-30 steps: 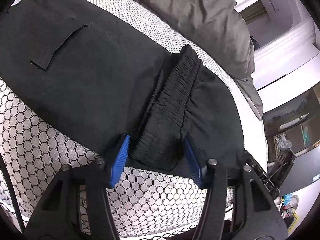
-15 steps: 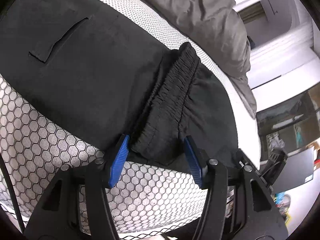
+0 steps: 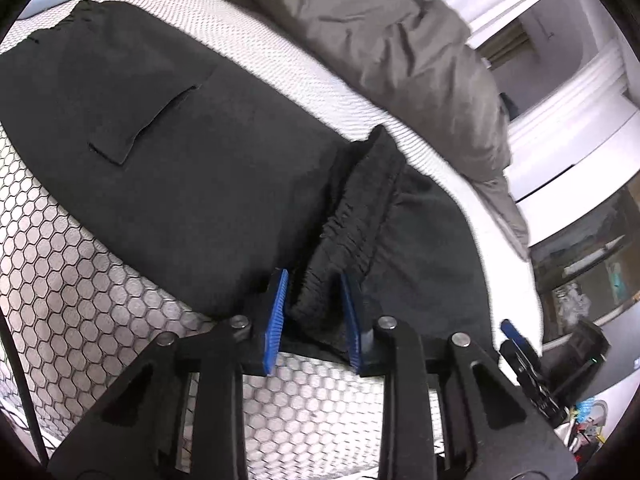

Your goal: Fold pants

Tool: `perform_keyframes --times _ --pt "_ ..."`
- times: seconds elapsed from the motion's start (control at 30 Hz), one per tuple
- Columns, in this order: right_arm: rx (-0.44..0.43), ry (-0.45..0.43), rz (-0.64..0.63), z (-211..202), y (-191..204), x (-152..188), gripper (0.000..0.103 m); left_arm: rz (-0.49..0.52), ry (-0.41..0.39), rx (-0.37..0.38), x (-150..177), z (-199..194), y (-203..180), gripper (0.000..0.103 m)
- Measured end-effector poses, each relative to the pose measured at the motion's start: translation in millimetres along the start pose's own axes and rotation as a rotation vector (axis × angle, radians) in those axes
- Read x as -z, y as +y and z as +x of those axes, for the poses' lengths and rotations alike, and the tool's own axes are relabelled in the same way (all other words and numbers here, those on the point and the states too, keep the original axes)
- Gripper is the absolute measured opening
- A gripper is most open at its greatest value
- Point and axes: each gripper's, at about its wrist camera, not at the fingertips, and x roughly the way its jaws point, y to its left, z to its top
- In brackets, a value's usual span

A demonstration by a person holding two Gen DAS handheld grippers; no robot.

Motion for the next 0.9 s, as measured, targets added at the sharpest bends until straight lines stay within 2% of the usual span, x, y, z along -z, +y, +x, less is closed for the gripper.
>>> perform_keyframes --times 0.1,0.2,0.23,0.3,0.37,0.43,0.47,0.5,0.57,0.7,0.8,0.87,0.9 --pt "0.040 0.061 -0.050 16.3 9.7 5.2 0.091 0.027 0.006 -0.048 0.8 4.3 0.1 0.023" --pt "0.108 0.155 -0.069 32.9 3.7 14.4 0.091 0.054 0.002 -0.078 2.6 2.2 -5.3 0.025" --pt "0.107 0.178 -0.053 35.0 -1.6 16.2 0.091 0.060 -0.005 -0.086 2.7 0.6 -6.8 0.025" --pt "0.074 0.174 -0.014 27.8 -12.0 14.7 0.091 0.073 -0.025 -0.090 1.1 -5.8 -9.0 0.026" --pt "0.053 0.127 0.027 15.4 -23.1 10.0 0.091 0.086 -0.063 -0.121 -3.4 -13.3 -11.7 0.029" --pt "0.047 0.062 0.101 3.3 -38.2 3.6 0.091 0.106 -0.097 -0.139 -12.3 -16.8 -17.4 0.042" --pt "0.047 0.034 0.151 -1.1 -48.0 0.0 0.091 0.115 -0.101 -0.144 -18.8 -16.1 -21.9 0.052" --pt "0.048 0.024 0.182 -1.8 -55.4 -2.8 0.091 0.138 -0.093 -0.138 -28.8 -10.9 -29.4 0.059" --pt "0.031 0.018 0.262 1.2 -72.8 -9.0 0.091 0.158 -0.061 -0.113 -42.9 0.5 -40.2 0.064" --pt "-0.045 0.048 0.351 22.0 -91.3 -23.4 0.091 0.181 0.044 -0.070 -80.9 45.3 -64.9 0.065" --pt "-0.079 0.073 0.376 42.0 -95.3 -32.2 0.085 0.191 0.084 -0.123 -99.8 77.8 -76.6 0.065" --pt "-0.082 0.096 0.375 53.4 -93.6 -35.6 0.084 0.190 0.129 -0.117 -104.7 96.3 -77.7 0.065" --pt "-0.091 0.107 0.374 58.0 -92.9 -35.8 0.079 0.185 0.144 -0.098 -105.2 103.4 -75.9 0.064"
